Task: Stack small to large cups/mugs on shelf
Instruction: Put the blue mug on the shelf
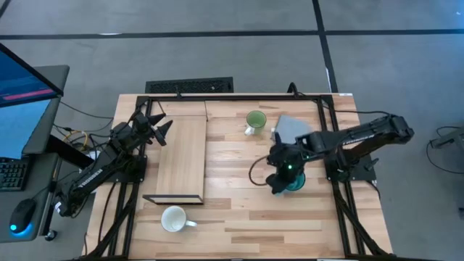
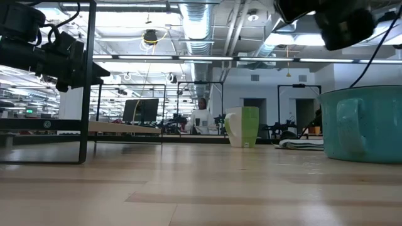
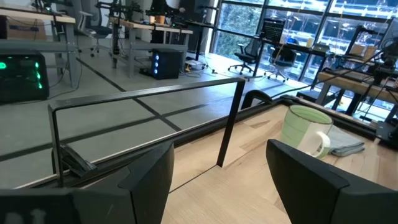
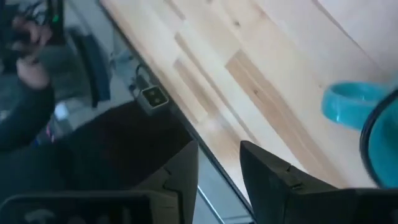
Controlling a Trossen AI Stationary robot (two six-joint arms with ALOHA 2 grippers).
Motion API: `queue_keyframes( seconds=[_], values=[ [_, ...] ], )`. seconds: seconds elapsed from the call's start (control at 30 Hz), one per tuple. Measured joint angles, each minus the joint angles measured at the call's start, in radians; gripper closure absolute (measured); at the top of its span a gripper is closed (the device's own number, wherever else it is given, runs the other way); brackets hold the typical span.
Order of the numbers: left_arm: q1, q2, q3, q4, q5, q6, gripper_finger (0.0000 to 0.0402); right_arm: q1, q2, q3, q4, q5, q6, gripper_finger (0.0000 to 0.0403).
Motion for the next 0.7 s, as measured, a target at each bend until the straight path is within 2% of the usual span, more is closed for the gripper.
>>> queue_keyframes(
  seconds=[0.13,0.53,0.7],
  values=[
    [0.000,0.000,0.000,0.000,-0.007,0.000,0.0154,0.081,0.000,0.000,-0.009,0.085,0.155,0.0280],
    [0.000,0.000,0.000,-0.002,-0.021,-0.062,0.0154,0.308,0.000,0.000,-0.102,0.519,0.639,0.0290],
    [0.000,0.000,0.000,0.000,-0.007,-0.063,0.0154,0.340,0.000,0.000,-0.098,0.586,0.807,0.0290]
  ],
)
